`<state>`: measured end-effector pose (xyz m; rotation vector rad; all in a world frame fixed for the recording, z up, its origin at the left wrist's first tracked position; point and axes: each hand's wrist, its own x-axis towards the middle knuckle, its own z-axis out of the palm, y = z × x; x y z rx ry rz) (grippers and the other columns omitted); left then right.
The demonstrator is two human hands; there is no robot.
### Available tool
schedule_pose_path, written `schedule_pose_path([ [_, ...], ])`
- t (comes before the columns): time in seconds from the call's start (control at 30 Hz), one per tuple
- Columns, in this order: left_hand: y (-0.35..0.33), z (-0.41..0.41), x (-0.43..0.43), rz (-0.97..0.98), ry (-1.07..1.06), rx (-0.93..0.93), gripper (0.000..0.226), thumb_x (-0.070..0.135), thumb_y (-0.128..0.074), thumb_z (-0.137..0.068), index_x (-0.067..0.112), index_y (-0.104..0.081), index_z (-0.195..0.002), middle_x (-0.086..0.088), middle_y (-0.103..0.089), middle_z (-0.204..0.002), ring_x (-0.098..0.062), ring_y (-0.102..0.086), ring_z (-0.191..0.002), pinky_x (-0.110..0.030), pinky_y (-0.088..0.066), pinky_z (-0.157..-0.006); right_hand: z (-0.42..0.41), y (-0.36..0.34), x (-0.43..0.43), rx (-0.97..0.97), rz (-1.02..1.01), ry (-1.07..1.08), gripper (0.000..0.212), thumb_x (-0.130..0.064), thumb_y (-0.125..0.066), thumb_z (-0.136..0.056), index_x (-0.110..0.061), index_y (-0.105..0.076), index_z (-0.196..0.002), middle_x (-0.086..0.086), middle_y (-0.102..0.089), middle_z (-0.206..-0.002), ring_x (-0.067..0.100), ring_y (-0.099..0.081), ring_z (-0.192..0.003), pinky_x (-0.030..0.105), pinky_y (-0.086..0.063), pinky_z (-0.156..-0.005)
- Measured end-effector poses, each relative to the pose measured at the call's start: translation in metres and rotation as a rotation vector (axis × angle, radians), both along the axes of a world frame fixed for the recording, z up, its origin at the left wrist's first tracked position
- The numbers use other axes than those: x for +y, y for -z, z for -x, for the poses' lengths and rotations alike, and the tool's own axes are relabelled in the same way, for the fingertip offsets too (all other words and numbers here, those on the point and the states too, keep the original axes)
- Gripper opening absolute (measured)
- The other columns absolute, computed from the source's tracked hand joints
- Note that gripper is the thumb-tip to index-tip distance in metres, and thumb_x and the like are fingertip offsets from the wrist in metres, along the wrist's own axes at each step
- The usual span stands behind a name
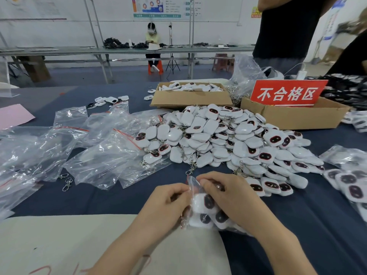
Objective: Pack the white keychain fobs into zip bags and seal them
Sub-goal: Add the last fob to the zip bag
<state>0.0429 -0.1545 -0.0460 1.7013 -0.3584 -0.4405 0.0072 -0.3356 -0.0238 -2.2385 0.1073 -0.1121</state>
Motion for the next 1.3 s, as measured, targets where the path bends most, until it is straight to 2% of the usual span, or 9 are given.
schedule_pose_path([
  [0.07,-0.004,0.005,-0.004,0.026,0.027,0.003,0.026,0.026,-0.053,-0.09,0.008,-0.072,-0.092,-0.011,-0.06,-0.073,-0.02,-0.052,-0.068,-0.038,-0.038,-0.066,0.001,-0.001,0.001,0.012,-0.067,-0.013,0.018,-0.039,-0.053,-0.1,-0.048,-0.068,-0.093,-0.014,-0.07,-0.071,0.011,-0.066,-0.056,0.02,-0.052,-0.051],
  [0.17,-0.006,0.007,-0.007,0.174,-0.039,0.084,0.024,0.026,-0.055,-0.088,0.016,-0.074,-0.098,-0.028,-0.066,-0.089,-0.025,-0.058,-0.079,-0.043,-0.044,-0.074,-0.001,-0.001,-0.002,-0.092,0.018,-0.009,0.018,-0.037,-0.055,-0.099,-0.051,-0.066,-0.098,-0.026,-0.071,-0.086,-0.009,-0.065,-0.079,0.01,-0.05,-0.068],
  [0.27,-0.005,0.005,-0.007,0.281,-0.188,0.126,0.024,0.017,-0.051,-0.103,0.023,-0.071,-0.09,-0.02,-0.074,-0.083,-0.022,-0.066,-0.07,-0.032,-0.053,-0.06,0.0,-0.004,-0.017,-0.22,-0.096,0.156,0.017,-0.037,-0.054,-0.098,-0.05,-0.065,-0.103,-0.025,-0.071,-0.097,-0.015,-0.063,-0.088,0.002,-0.045,-0.067],
  [0.33,-0.004,0.001,-0.004,0.259,-0.274,0.055,0.023,0.017,-0.046,-0.106,0.018,-0.066,-0.095,-0.016,-0.075,-0.077,-0.018,-0.066,-0.064,-0.026,-0.054,-0.058,0.001,-0.002,-0.032,-0.287,-0.01,0.334,0.022,-0.038,-0.049,-0.101,-0.045,-0.064,-0.116,-0.019,-0.069,-0.11,-0.004,-0.062,-0.091,0.009,-0.046,-0.074],
  [0.4,-0.002,-0.003,0.001,0.227,-0.344,-0.022,0.019,0.017,-0.045,-0.107,0.016,-0.063,-0.101,-0.012,-0.075,-0.074,-0.015,-0.064,-0.063,-0.023,-0.053,-0.062,0.003,0.003,-0.045,-0.27,0.128,0.449,0.027,-0.034,-0.049,-0.101,-0.039,-0.061,-0.125,-0.009,-0.065,-0.122,0.009,-0.059,-0.105,0.031,-0.05,-0.09],
  [0.5,0.0,-0.008,0.005,0.214,-0.403,-0.065,0.021,0.015,-0.044,-0.107,0.017,-0.064,-0.102,-0.007,-0.072,-0.069,-0.01,-0.064,-0.062,-0.02,-0.053,-0.06,0.004,0.009,-0.049,-0.144,0.332,0.453,0.03,-0.032,-0.052,-0.1,-0.028,-0.06,-0.129,-0.005,-0.055,-0.134,0.017,-0.049,-0.122,0.045,-0.042,-0.106],
  [0.9,0.002,-0.008,0.006,0.172,-0.355,-0.08,0.021,0.012,-0.046,-0.106,0.019,-0.066,-0.103,-0.005,-0.071,-0.068,-0.009,-0.063,-0.06,-0.015,-0.051,-0.059,0.001,0.014,-0.05,-0.107,0.428,0.515,0.04,-0.031,-0.054,-0.1,-0.027,-0.052,-0.14,-0.002,-0.044,-0.141,0.021,-0.035,-0.13,0.041,-0.035,-0.108],
  [1.2,0.005,-0.009,0.005,0.172,-0.344,-0.09,0.022,0.012,-0.046,-0.105,0.021,-0.066,-0.102,-0.004,-0.071,-0.069,-0.008,-0.062,-0.061,-0.014,-0.05,-0.059,0.002,0.015,-0.052,-0.179,0.488,0.523,0.028,-0.032,-0.052,-0.101,-0.026,-0.059,-0.127,-0.002,-0.058,-0.124,0.023,-0.048,-0.115,0.044,-0.041,-0.099],
  [1.3,0.006,-0.009,0.005,0.181,-0.342,-0.096,0.023,0.012,-0.046,-0.105,0.022,-0.066,-0.102,-0.004,-0.071,-0.069,-0.008,-0.062,-0.062,-0.016,-0.051,-0.06,0.002,0.011,-0.053,-0.319,0.427,0.532,0.031,-0.038,-0.046,-0.103,-0.023,-0.061,-0.126,-0.002,-0.064,-0.115,0.021,-0.053,-0.109,0.04,-0.044,-0.094],
])
